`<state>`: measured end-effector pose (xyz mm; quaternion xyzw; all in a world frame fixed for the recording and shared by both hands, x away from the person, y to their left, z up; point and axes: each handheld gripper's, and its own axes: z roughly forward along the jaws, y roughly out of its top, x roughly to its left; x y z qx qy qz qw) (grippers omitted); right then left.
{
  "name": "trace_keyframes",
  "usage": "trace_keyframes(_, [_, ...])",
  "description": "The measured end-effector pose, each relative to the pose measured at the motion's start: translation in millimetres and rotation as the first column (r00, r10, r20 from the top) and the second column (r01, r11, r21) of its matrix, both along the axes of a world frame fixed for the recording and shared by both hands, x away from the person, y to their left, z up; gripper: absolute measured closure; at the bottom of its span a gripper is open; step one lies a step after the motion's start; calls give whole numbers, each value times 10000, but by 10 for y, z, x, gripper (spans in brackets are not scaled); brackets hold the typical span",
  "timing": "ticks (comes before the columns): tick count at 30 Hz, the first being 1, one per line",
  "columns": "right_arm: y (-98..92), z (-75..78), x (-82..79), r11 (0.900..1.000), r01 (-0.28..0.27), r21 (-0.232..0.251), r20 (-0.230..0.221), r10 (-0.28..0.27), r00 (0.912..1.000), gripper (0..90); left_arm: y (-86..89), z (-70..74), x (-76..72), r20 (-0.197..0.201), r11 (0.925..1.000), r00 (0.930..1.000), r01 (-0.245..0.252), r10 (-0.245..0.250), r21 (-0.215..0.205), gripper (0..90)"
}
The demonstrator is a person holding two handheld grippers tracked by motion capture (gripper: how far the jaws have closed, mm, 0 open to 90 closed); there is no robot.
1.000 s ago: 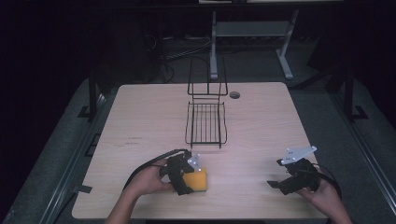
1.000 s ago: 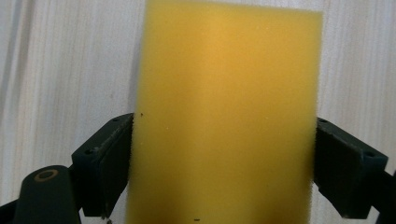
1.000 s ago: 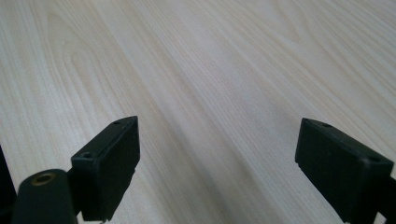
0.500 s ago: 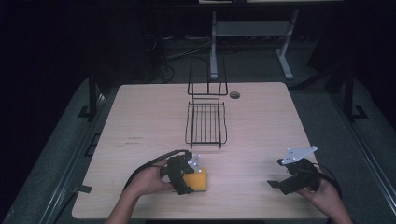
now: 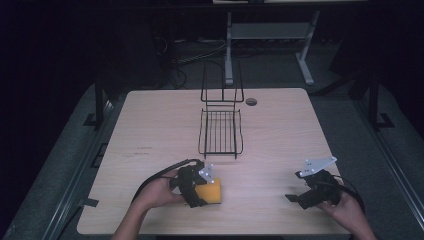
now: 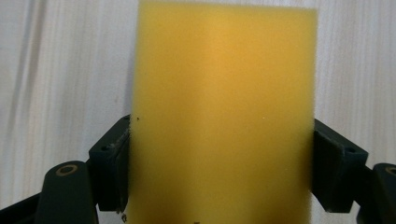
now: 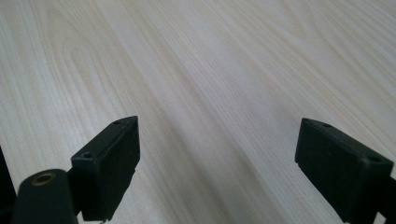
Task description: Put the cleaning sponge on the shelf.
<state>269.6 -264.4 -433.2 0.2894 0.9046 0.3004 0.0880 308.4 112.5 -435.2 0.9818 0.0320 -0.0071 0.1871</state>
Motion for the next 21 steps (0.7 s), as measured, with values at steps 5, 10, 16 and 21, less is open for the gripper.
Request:
trace_keyframes(5, [10, -6, 0, 10000, 15, -5, -42, -15, 10000, 138, 21, 28, 12, -71, 9998, 9999, -104, 103, -170, 218])
trace_keyframes(10, [7, -9, 3, 10000, 16, -18, -63, -16, 10000, 138, 21, 53, 24, -71, 9998, 9999, -96, 94, -186, 218])
trace_keyframes(16, [5, -13, 2, 10000, 40, -49, -93, -40, 9999, 139, 17, 126, 54, 5, 9996, 9999, -120, 120, -272, 218])
trace_keyframes(21, [-6, -13, 9, 10000, 23, -63, -90, -24, 10000, 139, 22, 176, 79, 34, 9991, 9998, -175, 176, -398, 218])
